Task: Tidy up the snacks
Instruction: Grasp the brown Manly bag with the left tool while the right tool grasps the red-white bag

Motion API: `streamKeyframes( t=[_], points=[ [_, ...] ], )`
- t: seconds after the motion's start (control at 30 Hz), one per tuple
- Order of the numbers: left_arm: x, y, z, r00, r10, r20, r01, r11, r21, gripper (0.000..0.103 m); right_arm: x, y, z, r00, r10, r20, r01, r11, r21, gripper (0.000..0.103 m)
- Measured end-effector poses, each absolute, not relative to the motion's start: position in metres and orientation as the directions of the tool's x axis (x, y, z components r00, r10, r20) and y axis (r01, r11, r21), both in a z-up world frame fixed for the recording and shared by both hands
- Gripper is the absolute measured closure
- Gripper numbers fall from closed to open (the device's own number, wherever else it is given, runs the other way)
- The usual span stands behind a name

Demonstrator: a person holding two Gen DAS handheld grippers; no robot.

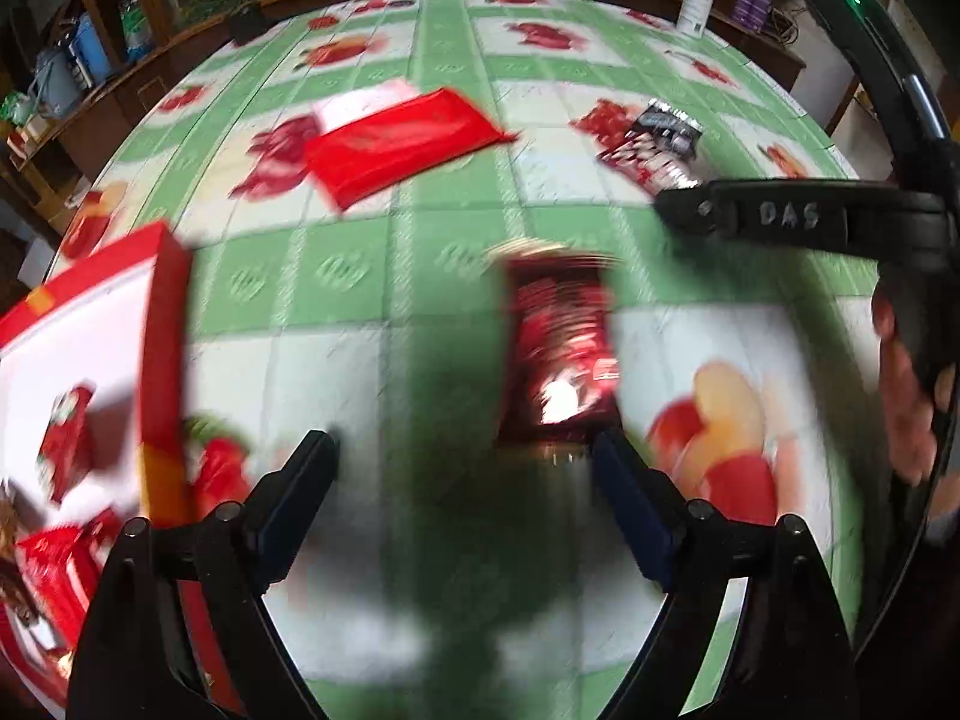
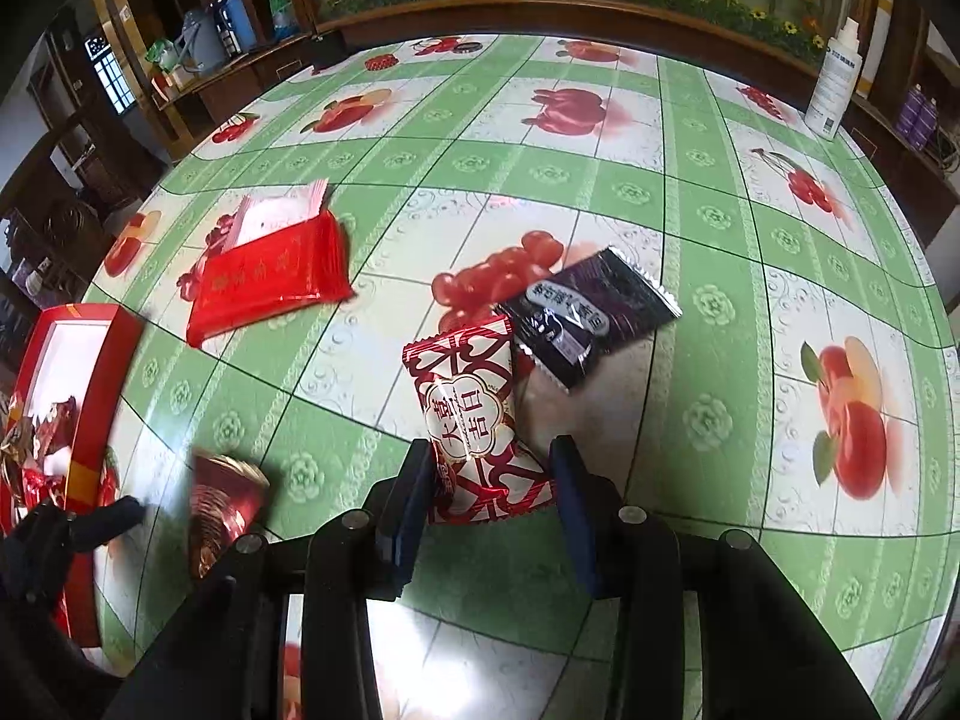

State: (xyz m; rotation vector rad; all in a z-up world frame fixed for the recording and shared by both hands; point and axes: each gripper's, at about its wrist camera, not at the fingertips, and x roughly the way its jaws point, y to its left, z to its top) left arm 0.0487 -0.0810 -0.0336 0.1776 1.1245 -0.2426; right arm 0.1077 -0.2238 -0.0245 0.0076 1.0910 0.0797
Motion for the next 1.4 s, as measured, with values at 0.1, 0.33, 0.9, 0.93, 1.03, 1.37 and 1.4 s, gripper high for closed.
streamKeyframes(
  t=[0.1,0.33,0.9,0.93,1.03,1.37,1.4],
  points=[
    [0.047,-0.063,-0.032,0.376,-0.073,-0.924,0.217,0.976,0.011,0.015,0.105,-0.221,-0.025,0.459,0.054,-0.887,-0.06,0.998,0.03,0.061],
    [0.041,-0.091,-0.017,0.419,-0.092,-0.903,0.303,0.952,0.044,0.015,0.104,-0.219,-0.025,0.462,0.052,-0.886,-0.055,0.998,0.03,0.058],
    [0.062,-0.163,-0.027,0.4,-0.168,-0.901,0.796,0.55,0.251,0.015,0.107,-0.221,-0.025,0.465,0.057,-0.883,-0.05,0.998,0.038,0.058],
    [0.061,-0.165,-0.027,0.397,-0.175,-0.901,0.804,0.541,0.249,0.015,0.107,-0.221,-0.025,0.466,0.056,-0.883,-0.051,0.998,0.037,0.058],
    [0.067,-0.168,-0.029,0.381,-0.196,-0.903,0.793,0.572,0.21,0.015,0.107,-0.22,-0.025,0.469,0.056,-0.881,-0.051,0.998,0.037,0.058],
    [0.054,-0.147,-0.026,0.363,-0.275,-0.89,0.666,0.745,0.041,0.068,0.105,-0.22,-0.025,0.484,0.051,-0.873,-0.049,0.998,0.031,0.059],
    [0.05,-0.144,-0.026,0.375,-0.272,-0.886,0.646,0.762,0.04,0.068,0.105,-0.22,-0.025,0.487,0.049,-0.872,-0.046,0.998,0.031,0.06]
  ],
)
